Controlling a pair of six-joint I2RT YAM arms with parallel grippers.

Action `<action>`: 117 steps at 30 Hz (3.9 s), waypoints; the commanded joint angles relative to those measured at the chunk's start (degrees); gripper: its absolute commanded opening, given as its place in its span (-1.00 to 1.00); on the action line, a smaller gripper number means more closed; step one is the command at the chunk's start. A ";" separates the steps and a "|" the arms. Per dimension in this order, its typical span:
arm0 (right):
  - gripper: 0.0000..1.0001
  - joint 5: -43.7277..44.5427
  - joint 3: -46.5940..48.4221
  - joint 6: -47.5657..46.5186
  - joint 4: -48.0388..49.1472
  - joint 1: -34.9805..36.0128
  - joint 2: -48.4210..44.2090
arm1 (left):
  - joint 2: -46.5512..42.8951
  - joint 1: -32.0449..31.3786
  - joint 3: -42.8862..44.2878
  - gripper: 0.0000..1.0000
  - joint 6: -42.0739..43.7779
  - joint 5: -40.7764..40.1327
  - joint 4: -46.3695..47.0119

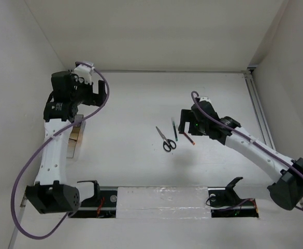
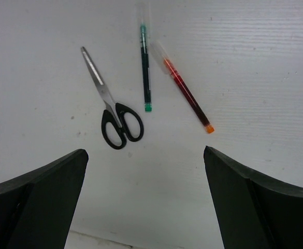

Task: Sort the stationery into containers
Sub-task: Grab a piece of stationery with the right arm, then pass the stationery from the right arm to the left

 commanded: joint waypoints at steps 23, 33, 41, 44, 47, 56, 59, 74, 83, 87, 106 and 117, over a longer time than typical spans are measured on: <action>0.66 -6.85 3.72 -9.86 5.19 -8.28 23.66 | -8.82 0.12 0.52 1.00 3.41 -2.30 -2.35; 0.50 -6.67 3.11 -9.77 4.57 -10.91 27.00 | -6.36 0.11 6.15 1.00 1.74 -2.21 -4.80; 0.24 -4.47 4.96 -10.30 2.82 -8.89 33.76 | -3.03 0.11 7.28 1.00 1.74 -1.07 -5.95; -0.25 -2.46 5.57 -10.30 2.28 -8.28 33.77 | -2.50 0.11 8.51 1.00 1.74 -1.07 -6.48; -0.32 -2.45 5.57 -10.30 1.68 -8.28 34.30 | -2.49 0.11 9.13 1.00 1.74 -1.68 -6.48; -1.00 0.26 5.57 -8.54 1.67 -8.28 34.30 | -0.65 0.11 9.66 1.00 2.26 1.20 -8.14; -1.00 2.64 5.57 -4.78 1.67 -8.28 31.41 | 1.71 0.11 11.15 1.00 4.10 5.24 -11.73; -1.00 -21.87 6.97 1.48 33.10 3.58 14.96 | 11.48 0.11 16.52 1.00 13.60 40.84 -23.70; -1.00 -31.02 9.71 7.19 56.84 11.94 21.81 | 12.01 0.11 13.88 1.00 9.83 45.69 -19.76; -1.00 -31.02 8.12 12.89 67.58 12.55 22.96 | 11.48 0.11 12.74 1.00 9.82 45.16 -19.75; -1.00 -35.14 13.48 18.18 80.06 15.37 31.66 | 7.09 0.11 8.78 0.69 4.20 44.64 -13.07; -1.00 -36.55 14.10 20.55 84.73 15.37 32.81 | 7.61 0.11 8.25 0.15 5.87 44.11 -14.65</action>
